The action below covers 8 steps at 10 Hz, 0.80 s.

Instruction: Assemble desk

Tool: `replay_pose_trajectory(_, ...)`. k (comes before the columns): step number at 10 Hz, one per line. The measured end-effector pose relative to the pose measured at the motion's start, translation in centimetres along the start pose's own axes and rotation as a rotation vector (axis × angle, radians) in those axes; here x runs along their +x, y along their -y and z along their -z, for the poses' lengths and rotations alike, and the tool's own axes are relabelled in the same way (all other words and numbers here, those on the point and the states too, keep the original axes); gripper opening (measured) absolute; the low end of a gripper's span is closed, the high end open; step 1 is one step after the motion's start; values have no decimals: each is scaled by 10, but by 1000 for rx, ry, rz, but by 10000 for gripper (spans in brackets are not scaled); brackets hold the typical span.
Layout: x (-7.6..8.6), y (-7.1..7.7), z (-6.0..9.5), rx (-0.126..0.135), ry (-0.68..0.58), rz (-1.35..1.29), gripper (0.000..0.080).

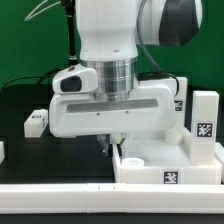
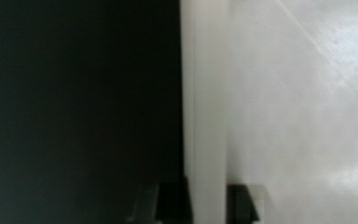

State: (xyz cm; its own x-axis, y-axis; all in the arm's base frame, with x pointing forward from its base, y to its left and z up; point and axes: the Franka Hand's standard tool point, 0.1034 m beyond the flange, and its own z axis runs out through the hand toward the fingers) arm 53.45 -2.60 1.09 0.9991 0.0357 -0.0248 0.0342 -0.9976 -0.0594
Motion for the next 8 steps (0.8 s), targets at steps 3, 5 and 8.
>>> replay_pose_trajectory(3,8,-4,2,-25,2,225,51)
replay_pose_trajectory(5,29,-12,7,-66,-11,395,51)
replay_pose_trajectory(8,55,-12,4,-134,-2,717,51)
